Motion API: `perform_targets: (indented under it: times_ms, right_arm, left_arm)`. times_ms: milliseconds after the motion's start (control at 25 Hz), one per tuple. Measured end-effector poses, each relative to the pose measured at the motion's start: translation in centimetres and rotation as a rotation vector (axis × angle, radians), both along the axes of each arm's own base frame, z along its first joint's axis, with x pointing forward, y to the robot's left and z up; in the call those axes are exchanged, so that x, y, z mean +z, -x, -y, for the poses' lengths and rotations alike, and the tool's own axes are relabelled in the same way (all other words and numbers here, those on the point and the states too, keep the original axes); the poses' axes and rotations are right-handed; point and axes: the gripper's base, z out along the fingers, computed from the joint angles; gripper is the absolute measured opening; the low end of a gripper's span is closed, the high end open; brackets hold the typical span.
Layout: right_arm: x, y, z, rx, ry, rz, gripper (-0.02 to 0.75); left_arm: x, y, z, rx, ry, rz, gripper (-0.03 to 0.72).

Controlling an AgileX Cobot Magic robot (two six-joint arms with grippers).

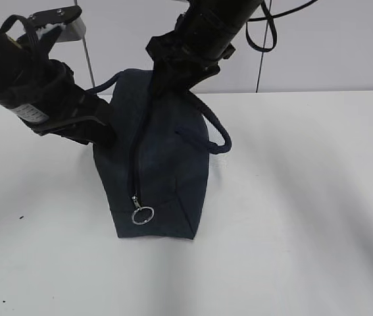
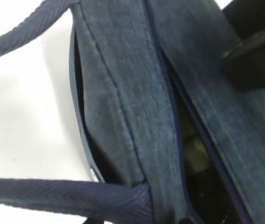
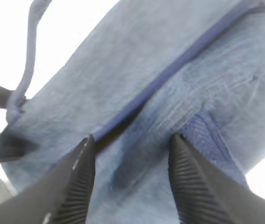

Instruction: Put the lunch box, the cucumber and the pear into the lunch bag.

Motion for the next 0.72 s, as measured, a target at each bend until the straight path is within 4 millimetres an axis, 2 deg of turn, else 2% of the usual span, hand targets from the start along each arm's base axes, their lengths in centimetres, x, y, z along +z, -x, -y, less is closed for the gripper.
perform_targets:
  times_ms: [120,320,480,720]
  right_arm:
    - [0.6,-0.3,0.5,-0.031,0.057,0.036,0.404]
    - [0.7,-0.9,2.1,-0.106,0.151,0.066,0.406]
    - [2.3,-0.7,3.2,-0.161,0.157,0.094,0.407]
    - [5.2,0.3,4.3,-0.194,0.158,0.159,0.406]
  left_arm:
    - [0.3,0.1,0.0,-0.004,0.002,0.018,0.305]
    - [2.3,0.6,-0.4,-0.005,0.026,0.111,0.306]
    - [3.6,1.1,-0.6,-0.004,0.041,0.161,0.306]
    - [3.9,1.3,-0.7,-0.005,0.044,0.172,0.306]
